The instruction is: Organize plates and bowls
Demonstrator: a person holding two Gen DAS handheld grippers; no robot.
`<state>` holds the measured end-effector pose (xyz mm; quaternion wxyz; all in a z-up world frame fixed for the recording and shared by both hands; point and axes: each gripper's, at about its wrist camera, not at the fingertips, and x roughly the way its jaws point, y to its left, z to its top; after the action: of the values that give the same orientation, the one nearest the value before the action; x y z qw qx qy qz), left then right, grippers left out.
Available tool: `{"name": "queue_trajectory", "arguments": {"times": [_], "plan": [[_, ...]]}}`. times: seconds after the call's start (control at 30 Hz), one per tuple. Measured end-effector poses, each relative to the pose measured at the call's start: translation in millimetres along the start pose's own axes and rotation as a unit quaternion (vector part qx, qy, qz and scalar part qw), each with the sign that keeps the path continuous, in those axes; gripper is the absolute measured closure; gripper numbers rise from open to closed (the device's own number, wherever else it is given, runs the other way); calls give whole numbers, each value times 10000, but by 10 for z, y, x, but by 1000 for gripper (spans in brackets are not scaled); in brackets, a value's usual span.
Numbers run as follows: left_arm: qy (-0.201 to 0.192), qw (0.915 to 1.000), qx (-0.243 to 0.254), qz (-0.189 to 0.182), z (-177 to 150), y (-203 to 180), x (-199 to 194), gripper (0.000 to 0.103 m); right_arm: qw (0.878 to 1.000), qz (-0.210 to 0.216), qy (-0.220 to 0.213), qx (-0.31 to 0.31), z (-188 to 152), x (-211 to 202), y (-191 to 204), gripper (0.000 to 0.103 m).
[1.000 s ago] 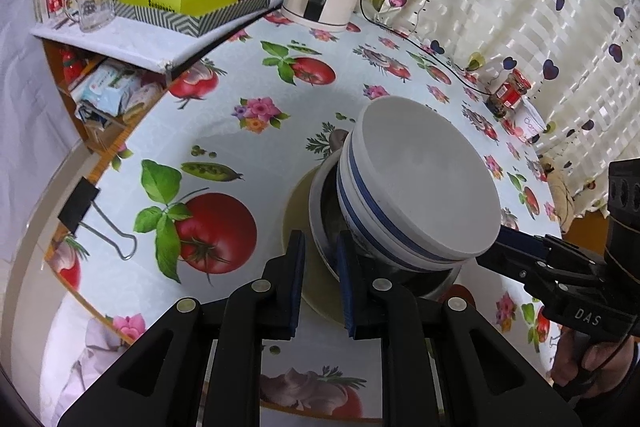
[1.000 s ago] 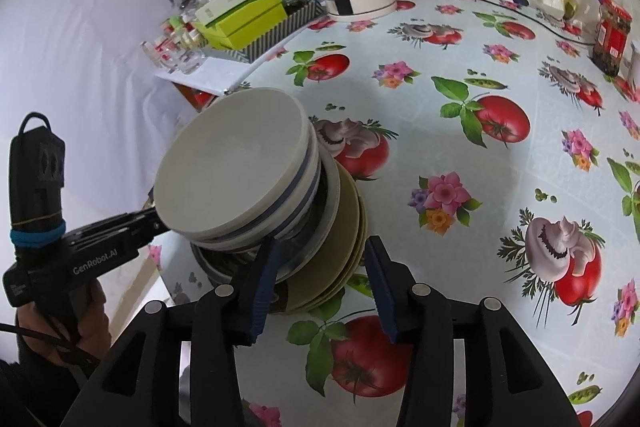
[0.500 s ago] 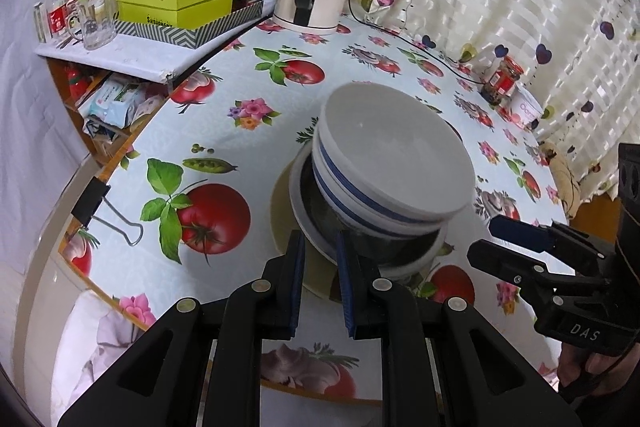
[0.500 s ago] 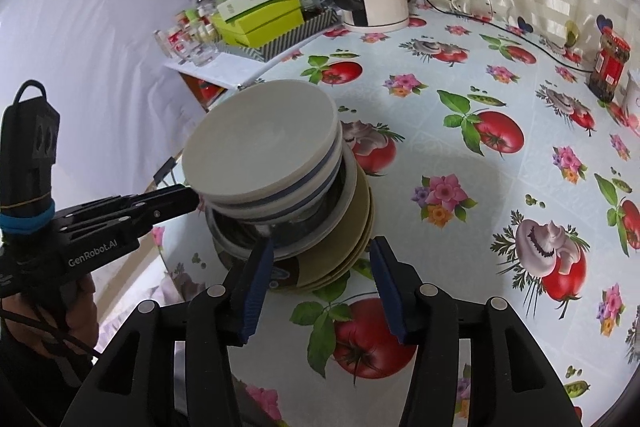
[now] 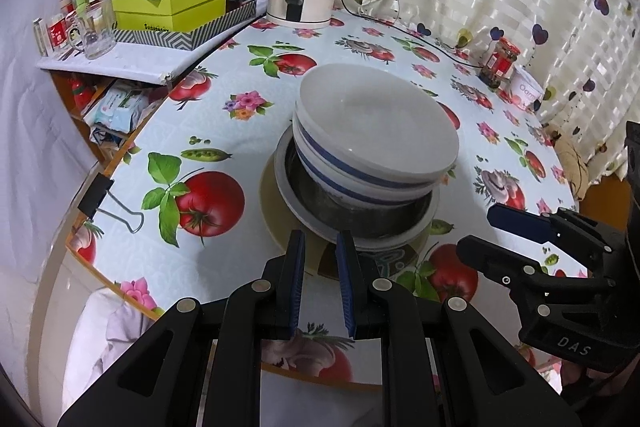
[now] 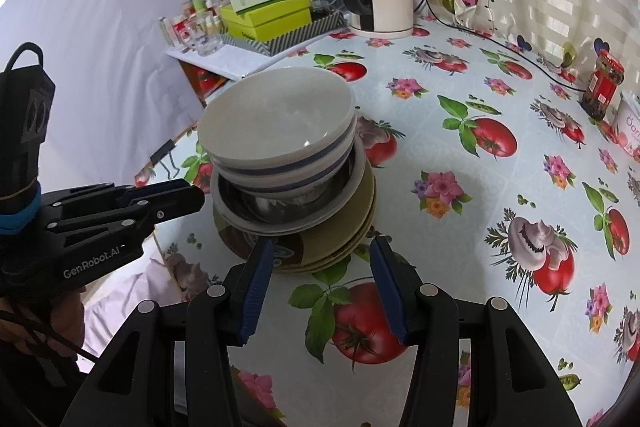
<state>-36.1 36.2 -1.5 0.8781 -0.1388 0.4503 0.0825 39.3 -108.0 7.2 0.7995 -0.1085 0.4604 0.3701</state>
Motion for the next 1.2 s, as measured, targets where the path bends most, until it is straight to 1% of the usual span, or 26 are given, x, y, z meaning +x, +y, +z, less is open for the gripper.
{"name": "queue_trajectory", "arguments": {"times": [0.2,0.37,0.7,1.2], "plan": [[-10,10000,-4,-19,-23,-3,-13,86,10000,-23,27,-56,-40,-9,29,52],[13,10000,-29,-55,-39,1,-21,86,9999,43,61,-153,-77,-24,79,47],[109,9999,-52,17,-34,21,31,86,9994,105,141,-287,-100,9,136,46],[100,9998,6,153,-33,9,44,86,9995,81,188,-224,-108,52,97,46]]}}
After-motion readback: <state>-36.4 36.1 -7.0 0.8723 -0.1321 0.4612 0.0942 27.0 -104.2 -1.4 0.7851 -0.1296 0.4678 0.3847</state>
